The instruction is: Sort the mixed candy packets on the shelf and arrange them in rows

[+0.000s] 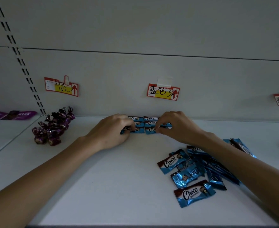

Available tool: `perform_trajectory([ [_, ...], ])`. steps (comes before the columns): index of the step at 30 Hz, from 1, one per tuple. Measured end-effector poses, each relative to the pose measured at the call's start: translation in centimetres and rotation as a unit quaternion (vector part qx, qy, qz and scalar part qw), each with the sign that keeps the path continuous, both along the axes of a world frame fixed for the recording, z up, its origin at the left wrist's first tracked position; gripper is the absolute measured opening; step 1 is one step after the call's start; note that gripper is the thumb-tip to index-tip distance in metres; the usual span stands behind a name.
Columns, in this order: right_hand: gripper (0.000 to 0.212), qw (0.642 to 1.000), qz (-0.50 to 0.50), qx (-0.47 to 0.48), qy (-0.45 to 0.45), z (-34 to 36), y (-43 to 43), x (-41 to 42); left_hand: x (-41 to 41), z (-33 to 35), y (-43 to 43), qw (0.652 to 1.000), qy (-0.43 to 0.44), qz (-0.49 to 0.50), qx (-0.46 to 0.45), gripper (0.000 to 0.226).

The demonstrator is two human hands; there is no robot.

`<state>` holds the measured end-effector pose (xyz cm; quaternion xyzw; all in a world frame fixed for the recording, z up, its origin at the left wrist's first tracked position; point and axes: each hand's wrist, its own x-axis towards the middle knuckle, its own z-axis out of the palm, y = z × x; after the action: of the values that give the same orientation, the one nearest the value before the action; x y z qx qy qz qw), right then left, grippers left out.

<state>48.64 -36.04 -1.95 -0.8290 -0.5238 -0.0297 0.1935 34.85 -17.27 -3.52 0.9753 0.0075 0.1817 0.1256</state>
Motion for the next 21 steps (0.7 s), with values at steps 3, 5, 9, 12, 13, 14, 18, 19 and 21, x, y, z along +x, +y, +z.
perform_trajectory([
  [3,0.014,1.0,-0.003,-0.002,-0.001,0.0,0.0,-0.1,0.0,-0.1,0.0,1.0,-0.013,-0.005,0.005,0.025],
  [5,0.014,1.0,-0.004,-0.004,-0.003,0.1,0.1,-0.1,-0.1,-0.1,-0.1,1.0,-0.018,-0.002,0.008,0.024],
  [9,0.013,1.0,-0.007,-0.005,-0.008,0.1,0.2,-0.2,0.0,-0.1,-0.1,1.0,-0.02,-0.002,0.016,0.023],
  [12,0.015,1.0,-0.01,-0.013,-0.011,0.1,0.3,-0.2,0.0,-0.1,-0.2,1.0,-0.024,-0.005,0.019,0.023],
  [13,0.015,1.0,-0.01,-0.017,-0.012,0.1,0.3,-0.2,0.0,-0.1,-0.2,1.0,-0.023,-0.004,0.02,0.023],
  [14,0.016,1.0,-0.009,-0.019,-0.012,0.2,0.3,-0.2,0.0,-0.1,-0.2,0.999,-0.023,-0.004,0.023,0.023],
  [18,0.022,1.0,-0.009,0.024,0.005,0.7,-0.1,-0.2,0.0,0.2,-0.4,0.999,-0.038,-0.004,0.021,0.018],
  [19,0.023,0.999,-0.016,0.038,0.007,1.0,-0.4,0.0,0.1,0.4,-0.6,0.999,-0.041,-0.004,0.013,0.017],
  [21,0.025,0.998,-0.039,0.039,0.007,1.6,-1.5,0.4,0.2,0.9,-1.9,0.998,-0.055,-0.019,-0.009,0.017],
])
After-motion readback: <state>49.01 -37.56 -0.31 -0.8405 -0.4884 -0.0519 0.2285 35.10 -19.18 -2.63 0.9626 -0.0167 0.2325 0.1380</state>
